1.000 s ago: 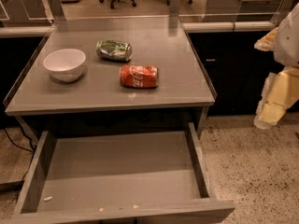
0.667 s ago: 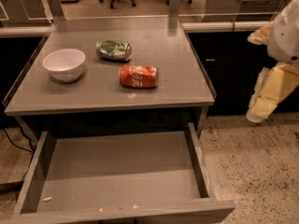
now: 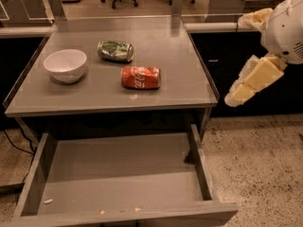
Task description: Place coke can into top drawer
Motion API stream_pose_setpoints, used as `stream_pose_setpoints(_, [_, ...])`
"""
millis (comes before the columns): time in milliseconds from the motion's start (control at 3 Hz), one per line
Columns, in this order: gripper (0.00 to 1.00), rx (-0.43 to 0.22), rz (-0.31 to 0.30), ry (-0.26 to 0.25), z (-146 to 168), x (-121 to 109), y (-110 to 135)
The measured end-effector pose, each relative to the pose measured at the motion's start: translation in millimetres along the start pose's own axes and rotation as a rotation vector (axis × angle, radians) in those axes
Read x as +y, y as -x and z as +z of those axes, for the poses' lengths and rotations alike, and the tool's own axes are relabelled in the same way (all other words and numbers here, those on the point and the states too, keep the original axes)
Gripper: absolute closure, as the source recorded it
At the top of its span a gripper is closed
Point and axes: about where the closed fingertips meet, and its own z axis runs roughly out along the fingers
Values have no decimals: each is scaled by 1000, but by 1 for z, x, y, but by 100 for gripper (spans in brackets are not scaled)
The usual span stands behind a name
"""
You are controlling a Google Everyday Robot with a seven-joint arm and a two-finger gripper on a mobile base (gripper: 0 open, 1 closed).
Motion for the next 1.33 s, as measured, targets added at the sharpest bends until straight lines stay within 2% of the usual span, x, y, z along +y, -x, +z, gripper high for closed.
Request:
stream_pose_setpoints(333, [0,-54,17,-12,-4,-1,16])
stream_pose_setpoints(667, [0,-43,12,-11,-4,-1,14])
stream_pose_setpoints(1333, [0,-129,9,52,74,-18,47])
